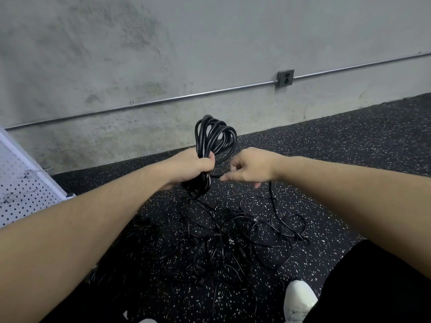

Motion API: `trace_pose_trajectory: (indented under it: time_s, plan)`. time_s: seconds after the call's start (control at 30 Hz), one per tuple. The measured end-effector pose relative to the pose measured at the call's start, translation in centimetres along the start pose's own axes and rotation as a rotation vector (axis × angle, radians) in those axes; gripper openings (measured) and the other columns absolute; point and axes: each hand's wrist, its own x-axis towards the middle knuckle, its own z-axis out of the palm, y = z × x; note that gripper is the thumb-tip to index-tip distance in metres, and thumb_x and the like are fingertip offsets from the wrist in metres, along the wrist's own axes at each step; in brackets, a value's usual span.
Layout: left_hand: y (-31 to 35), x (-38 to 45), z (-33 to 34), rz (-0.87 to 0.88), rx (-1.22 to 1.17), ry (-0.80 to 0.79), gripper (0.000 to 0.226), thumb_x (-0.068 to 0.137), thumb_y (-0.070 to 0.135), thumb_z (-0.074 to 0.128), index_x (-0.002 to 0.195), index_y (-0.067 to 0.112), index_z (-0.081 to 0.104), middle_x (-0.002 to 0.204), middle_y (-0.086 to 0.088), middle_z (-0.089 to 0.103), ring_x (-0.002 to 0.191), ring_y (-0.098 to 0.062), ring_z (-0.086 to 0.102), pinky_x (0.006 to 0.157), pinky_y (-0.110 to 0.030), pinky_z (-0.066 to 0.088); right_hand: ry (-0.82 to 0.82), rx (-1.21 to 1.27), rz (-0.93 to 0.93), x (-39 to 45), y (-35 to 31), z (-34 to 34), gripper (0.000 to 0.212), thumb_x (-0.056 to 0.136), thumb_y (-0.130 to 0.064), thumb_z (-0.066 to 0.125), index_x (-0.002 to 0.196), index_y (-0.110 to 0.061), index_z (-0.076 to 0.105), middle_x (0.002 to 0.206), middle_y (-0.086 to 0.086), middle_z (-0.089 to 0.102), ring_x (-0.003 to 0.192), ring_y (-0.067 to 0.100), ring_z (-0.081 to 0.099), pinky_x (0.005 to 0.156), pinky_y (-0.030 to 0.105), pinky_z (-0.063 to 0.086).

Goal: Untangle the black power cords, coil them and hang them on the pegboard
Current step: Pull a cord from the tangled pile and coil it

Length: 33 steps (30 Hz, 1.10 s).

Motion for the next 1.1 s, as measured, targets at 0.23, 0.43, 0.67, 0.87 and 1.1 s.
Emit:
trace_pose_trajectory:
  time_s: [0.23,0.43,0.67,0.87,1.1]
  plan:
    - [-1.3,0.3,-0.5,-0.048,-0.081,0.027,0.015,0.087,0.020,0.057,0.075,0.021,0.049,0.072,-0.003,0.048,0.078,-0.021,0.048,0.078,-0.041,0.036,0.046,0.222,-0.097,-0.8,0.0,-0.8,0.017,0.098,-0.026,0.065,0.088,-0.014,0.069,0.053,-0.016,0.054,0.043,-0.003,0.040,0.048,0.009,0.032]
    - [-2.4,-0.1,-0.9,-0.112,-0.321,0.025,0.017,0.075,0.027,0.070,0.067,0.024,0.055,0.070,0.000,0.057,0.064,-0.014,0.052,0.064,-0.032,0.040,0.255,0.195,-0.110,-0.6,0.7,-0.6,0.019,0.095,-0.045,0.066,0.094,-0.027,0.072,0.057,-0.016,0.059,0.046,0.000,0.042,0.050,0.017,0.037]
    - [-2.8,0.2,-0.6,-0.159,-0.268,0.042,0.013,0.086,0.010,0.063,0.098,0.012,0.061,0.073,-0.006,0.066,0.068,-0.019,0.059,0.062,-0.030,0.046,0.249,0.228,-0.195,-0.3,-0.9,-0.9,0.011,0.094,-0.040,0.070,0.089,-0.031,0.069,0.065,-0.017,0.063,0.054,0.002,0.051,0.058,0.022,0.040]
    - [-2.8,-0.1,-0.4,-0.168,-0.326,0.005,0.034,0.096,0.026,0.067,0.125,0.017,0.050,0.079,-0.007,0.069,0.058,-0.012,0.062,0.053,-0.026,0.050,0.315,0.109,-0.140,-0.6,-1.2,-1.7,0.030,0.092,-0.051,0.067,0.086,-0.023,0.067,0.065,-0.012,0.062,0.051,0.002,0.047,0.054,0.022,0.036]
    - [-2.6,-0.7,-0.4,-0.142,-0.233,0.003,0.060,0.076,0.071,0.062,0.101,0.016,0.069,0.083,-0.005,0.071,0.071,-0.015,0.063,0.066,-0.031,0.047,0.279,0.220,-0.120,-0.9,-1.7,-3.2,0.035,0.091,-0.050,0.069,0.078,-0.020,0.059,0.060,-0.009,0.051,0.049,0.002,0.041,0.051,0.021,0.034]
